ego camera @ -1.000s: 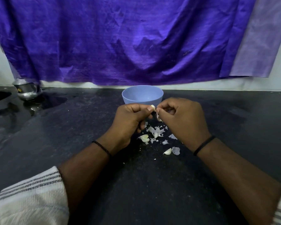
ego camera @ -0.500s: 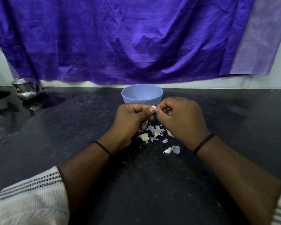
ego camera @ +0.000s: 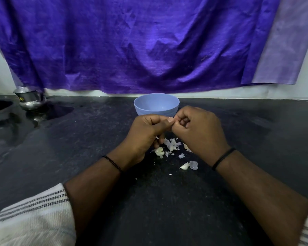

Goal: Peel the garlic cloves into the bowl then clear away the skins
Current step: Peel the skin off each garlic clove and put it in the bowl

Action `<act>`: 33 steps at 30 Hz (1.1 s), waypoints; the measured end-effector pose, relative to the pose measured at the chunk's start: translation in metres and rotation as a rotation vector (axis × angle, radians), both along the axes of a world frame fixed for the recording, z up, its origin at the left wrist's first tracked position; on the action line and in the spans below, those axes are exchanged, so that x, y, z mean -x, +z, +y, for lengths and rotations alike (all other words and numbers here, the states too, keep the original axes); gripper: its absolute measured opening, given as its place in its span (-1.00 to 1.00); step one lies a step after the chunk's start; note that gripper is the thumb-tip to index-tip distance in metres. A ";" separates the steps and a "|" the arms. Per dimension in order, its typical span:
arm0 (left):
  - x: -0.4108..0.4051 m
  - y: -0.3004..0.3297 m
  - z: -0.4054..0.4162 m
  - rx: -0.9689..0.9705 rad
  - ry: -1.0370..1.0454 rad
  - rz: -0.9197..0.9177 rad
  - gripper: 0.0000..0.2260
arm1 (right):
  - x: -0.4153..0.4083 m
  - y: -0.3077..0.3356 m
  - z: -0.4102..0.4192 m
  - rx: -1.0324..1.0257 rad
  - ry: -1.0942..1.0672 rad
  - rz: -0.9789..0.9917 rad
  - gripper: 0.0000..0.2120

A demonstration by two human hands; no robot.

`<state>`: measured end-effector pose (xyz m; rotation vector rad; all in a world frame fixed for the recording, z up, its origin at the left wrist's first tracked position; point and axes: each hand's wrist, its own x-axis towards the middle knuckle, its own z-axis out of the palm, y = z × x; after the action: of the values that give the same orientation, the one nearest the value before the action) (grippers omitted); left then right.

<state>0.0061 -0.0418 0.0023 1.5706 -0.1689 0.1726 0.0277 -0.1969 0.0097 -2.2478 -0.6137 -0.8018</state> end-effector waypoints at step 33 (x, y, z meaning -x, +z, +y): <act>-0.004 0.002 0.007 0.022 0.139 -0.044 -0.86 | -0.001 0.001 -0.005 -0.132 0.053 0.323 -0.84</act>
<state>0.0100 -0.0353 0.0046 1.5578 -0.0925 0.3171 0.0285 -0.2022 0.0110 -2.1673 -0.4504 -0.4250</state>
